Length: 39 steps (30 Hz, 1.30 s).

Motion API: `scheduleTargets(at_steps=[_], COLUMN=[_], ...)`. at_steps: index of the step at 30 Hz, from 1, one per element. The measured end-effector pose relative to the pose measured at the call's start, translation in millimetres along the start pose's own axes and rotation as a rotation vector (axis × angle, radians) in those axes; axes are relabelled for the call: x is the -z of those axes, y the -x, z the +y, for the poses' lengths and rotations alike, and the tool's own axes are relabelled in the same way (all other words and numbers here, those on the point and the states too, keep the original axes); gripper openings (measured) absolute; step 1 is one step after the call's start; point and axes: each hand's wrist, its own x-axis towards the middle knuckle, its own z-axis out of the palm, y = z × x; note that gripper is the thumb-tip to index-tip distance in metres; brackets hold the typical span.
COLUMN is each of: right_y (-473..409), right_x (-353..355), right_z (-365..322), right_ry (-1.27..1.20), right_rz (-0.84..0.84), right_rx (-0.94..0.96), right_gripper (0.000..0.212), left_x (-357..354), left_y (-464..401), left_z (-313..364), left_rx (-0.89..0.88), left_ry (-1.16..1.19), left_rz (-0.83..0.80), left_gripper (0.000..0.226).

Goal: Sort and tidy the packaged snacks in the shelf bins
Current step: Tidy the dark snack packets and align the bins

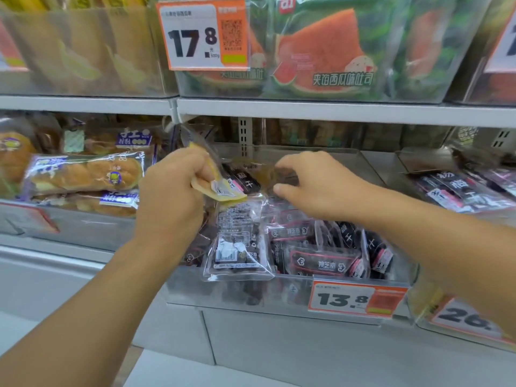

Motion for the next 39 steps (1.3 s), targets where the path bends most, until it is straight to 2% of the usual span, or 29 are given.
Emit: scheduleTargets(at_steps=[2,5,9,11,13,14,20,23,26,31,35,36,38,39], right_y=[-7.8,-24.9,-51.8,-67.1,-82.4,-89.8,-94.4,-92.4,-88.4,-73.8,-56.4,-50.3,-37.4,-32.4], right_x=[-1.6,-2.1,-6.6,-18.0,-30.0,-33.4,-23.2,-18.8,-13.5,-6.9,9.6,16.4,21.9,20.3], right_z=[1.3,-4.8,-12.6,-10.3,-5.4,-2.3,7.6,7.5,7.1,4.7,8.9,8.3,0.5,-1.2], right_ry=[-0.104,-0.275,-0.225,-0.339,-0.547,-0.611,-0.744,-0.736,-0.856,-1.000,-1.133,-1.102,-0.946,-0.752], right_rz=[-0.134,-0.163,-0.192,-0.225,-0.222,-0.215,-0.221,-0.272,-0.278,-0.106,0.182,0.233,0.264,0.271], right_rx=[-0.067,-0.159,-0.303,-0.371,-0.453,-0.481,-0.565,-0.582,-0.587,-0.597,-0.656,-0.626,-0.682,-0.690], right_gripper=[0.026,0.037,0.035,0.037,0.033,0.030,0.014,0.014,0.012,0.012,0.016,0.013,0.011,0.016], left_x=[-1.7,-0.3,10.5,12.1,8.8,5.2,-1.6,-1.6,0.2,-4.2,-10.2,-11.3,-13.2,-13.6], left_y=[-0.5,1.3,-5.1,-3.7,2.6,5.3,3.5,2.6,0.2,-1.8,-2.4,-2.1,-2.5,-2.9], left_z=[-9.1,-15.4,10.6,30.8,44.4,45.8,33.2,33.9,30.2,28.8,27.9,27.6,27.0,26.9], left_rx=[0.068,0.287,0.396,0.441,0.417,0.403,0.388,0.383,0.416,0.463,0.488,0.485,0.482,0.478], left_ry=[-0.052,-0.119,-0.071,-0.089,-0.290,-0.377,-0.393,-0.362,-0.336,-0.319,-0.341,-0.350,-0.363,-0.365], left_rz=[-0.105,-0.357,-0.475,-0.683,-0.966,-1.044,-0.961,-0.971,-0.955,-0.900,-0.824,-0.819,-0.810,-0.798], left_gripper=[0.018,0.032,0.044,0.070,0.119,0.131,0.113,0.108,0.109,0.099,0.094,0.095,0.096,0.096])
